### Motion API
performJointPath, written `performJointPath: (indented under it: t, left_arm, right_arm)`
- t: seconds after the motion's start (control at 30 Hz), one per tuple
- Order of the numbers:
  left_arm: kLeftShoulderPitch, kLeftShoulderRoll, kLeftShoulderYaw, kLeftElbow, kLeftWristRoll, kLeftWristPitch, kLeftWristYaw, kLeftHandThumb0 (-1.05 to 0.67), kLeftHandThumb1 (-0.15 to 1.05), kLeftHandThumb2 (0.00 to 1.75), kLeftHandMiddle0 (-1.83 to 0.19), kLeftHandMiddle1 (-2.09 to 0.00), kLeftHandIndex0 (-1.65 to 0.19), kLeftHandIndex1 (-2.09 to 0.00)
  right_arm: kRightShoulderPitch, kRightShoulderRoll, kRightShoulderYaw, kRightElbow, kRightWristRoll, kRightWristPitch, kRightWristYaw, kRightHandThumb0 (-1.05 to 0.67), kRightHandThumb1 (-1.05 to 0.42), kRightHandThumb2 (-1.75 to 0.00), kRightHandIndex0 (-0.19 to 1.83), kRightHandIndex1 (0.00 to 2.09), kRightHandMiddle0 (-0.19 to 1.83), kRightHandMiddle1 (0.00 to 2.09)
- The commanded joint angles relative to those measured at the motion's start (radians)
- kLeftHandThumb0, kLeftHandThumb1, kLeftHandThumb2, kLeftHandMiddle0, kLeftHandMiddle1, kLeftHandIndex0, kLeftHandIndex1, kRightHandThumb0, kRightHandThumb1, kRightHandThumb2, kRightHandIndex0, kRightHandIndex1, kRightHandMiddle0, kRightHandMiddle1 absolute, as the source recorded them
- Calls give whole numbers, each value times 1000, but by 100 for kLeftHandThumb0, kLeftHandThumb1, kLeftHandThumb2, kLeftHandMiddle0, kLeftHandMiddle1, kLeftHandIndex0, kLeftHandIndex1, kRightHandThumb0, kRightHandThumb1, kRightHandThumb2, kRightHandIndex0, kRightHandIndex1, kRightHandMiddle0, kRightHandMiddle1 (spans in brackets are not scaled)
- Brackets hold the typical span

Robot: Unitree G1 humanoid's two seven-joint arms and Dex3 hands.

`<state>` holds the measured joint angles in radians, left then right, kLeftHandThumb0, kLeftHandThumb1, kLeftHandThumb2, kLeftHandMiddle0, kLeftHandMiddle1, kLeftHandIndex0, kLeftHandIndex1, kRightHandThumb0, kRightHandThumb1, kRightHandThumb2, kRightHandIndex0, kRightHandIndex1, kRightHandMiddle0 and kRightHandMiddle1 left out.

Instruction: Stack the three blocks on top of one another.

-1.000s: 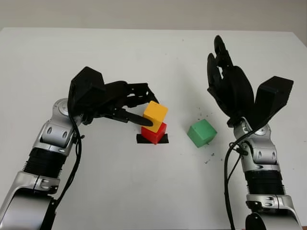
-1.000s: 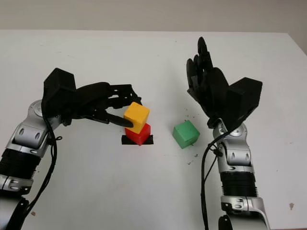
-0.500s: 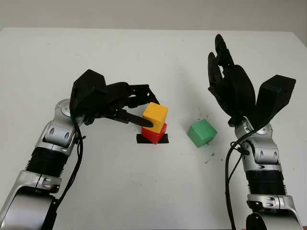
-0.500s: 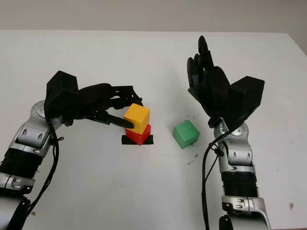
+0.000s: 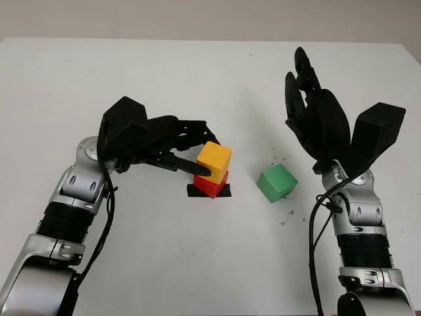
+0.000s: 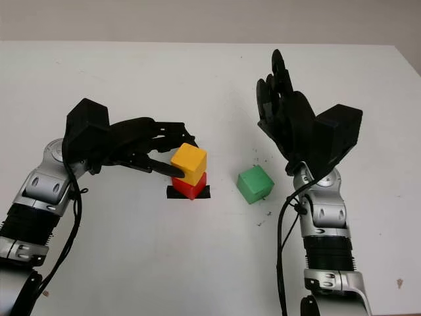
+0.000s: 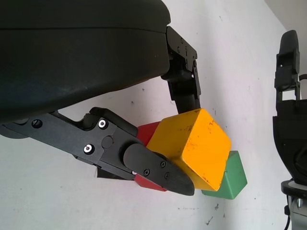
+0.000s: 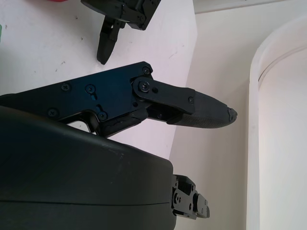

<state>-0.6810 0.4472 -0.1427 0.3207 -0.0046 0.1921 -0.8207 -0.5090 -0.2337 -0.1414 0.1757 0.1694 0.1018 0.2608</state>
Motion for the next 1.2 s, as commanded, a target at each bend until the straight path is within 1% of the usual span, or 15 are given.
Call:
performJointPath:
  t: [0.0, 0.17, 0.4, 0.47, 0.57, 0.6, 0.63, 0.67, 0.73, 0.83, 0.93, 0.97, 1.03, 1.1, 1.17]
  left_arm:
    - [-28, 9, -2, -3, 0, -12, -7, -57, 89, 5, 2, -3, -23, -114]
    - [-25, 11, 5, -8, -10, -14, -16, -57, 89, 5, 4, -3, -19, -112]
    - [-18, 19, 3, -17, -5, -43, -14, -54, 90, 5, 7, -4, -11, -91]
    - [-17, 26, 0, -17, 3, -63, -13, -55, 90, 5, 9, -5, -7, -79]
    - [-14, 44, -1, -28, 13, -88, -14, -55, 90, 5, 13, -5, 0, -55]
    - [-12, 50, -1, -31, 17, -102, -14, -59, 91, 5, 16, -5, 4, -39]
    - [-11, 60, 3, -41, 23, -117, -9, -61, 92, 5, 17, -5, 5, -28]
    - [-10, 66, 12, -43, 22, -144, -7, -63, 92, 5, 18, -2, 13, -15]
    - [-11, 82, 38, -58, -3, -157, -16, -65, 91, 5, 19, 0, 18, -4]
    - [-6, 104, 57, -79, -27, -166, -33, -70, 92, 5, 19, 0, 19, 0]
    - [13, 143, 84, -133, -74, -125, -75, -75, 91, 5, 19, 0, 19, 0]
    - [19, 154, 91, -149, -90, -107, -88, -76, 89, 4, 19, 0, 19, 0]
    - [39, 178, 113, -178, -120, -107, -111, -77, 87, 4, 19, 0, 19, 0]
    - [60, 197, 135, -202, -143, -106, -123, -80, 86, 4, 19, 0, 19, 0]
    - [95, 211, 181, -242, -185, -52, -109, -90, 87, 5, 19, 0, 19, 0]
  right_arm:
    - [0, -10, -6, -9, 3, -6, 1, -66, -105, -66, -19, 0, -19, 0]
    - [0, -14, -6, -6, 3, -10, 7, -69, -105, -65, -19, 0, -19, 0]
    - [-4, -16, -9, 2, 5, -13, 15, -66, -105, -66, -19, 0, -19, 0]
    - [-3, -17, -6, -1, -2, -11, 10, -68, -105, -65, -19, 0, -19, 0]
    - [-2, -15, -7, -3, 0, -12, 10, -69, -105, -64, -19, 0, -19, 0]
    - [-2, -15, -8, -3, 2, -12, 12, -68, -105, -65, -19, 0, -19, 0]
    - [-1, -16, -8, -5, 2, -10, 12, -67, -105, -65, -19, 0, -19, 0]
    - [0, -17, -8, -5, 2, -11, 13, -67, -105, -66, -19, 0, -19, 0]
    - [0, -18, -6, -7, -3, -8, 9, -67, -105, -67, -19, 0, -19, 0]
    - [2, -22, -4, -12, -5, -5, 10, -70, -105, -65, -19, 0, -19, 0]
    - [3, -32, -1, -17, -12, -2, 15, -70, -105, -64, -19, 0, -19, 0]
    - [2, -35, 0, -15, -15, -5, 17, -69, -105, -64, -19, 0, -19, 0]
    - [2, -45, 3, -21, -25, 3, 16, -70, -105, -62, -19, 0, -19, 0]
    - [3, -58, 5, -33, -37, 14, 14, -71, -105, -54, -19, 0, -19, 0]
    - [0, -94, 16, -47, -90, 21, 0, -72, -105, -41, -19, 0, -19, 0]
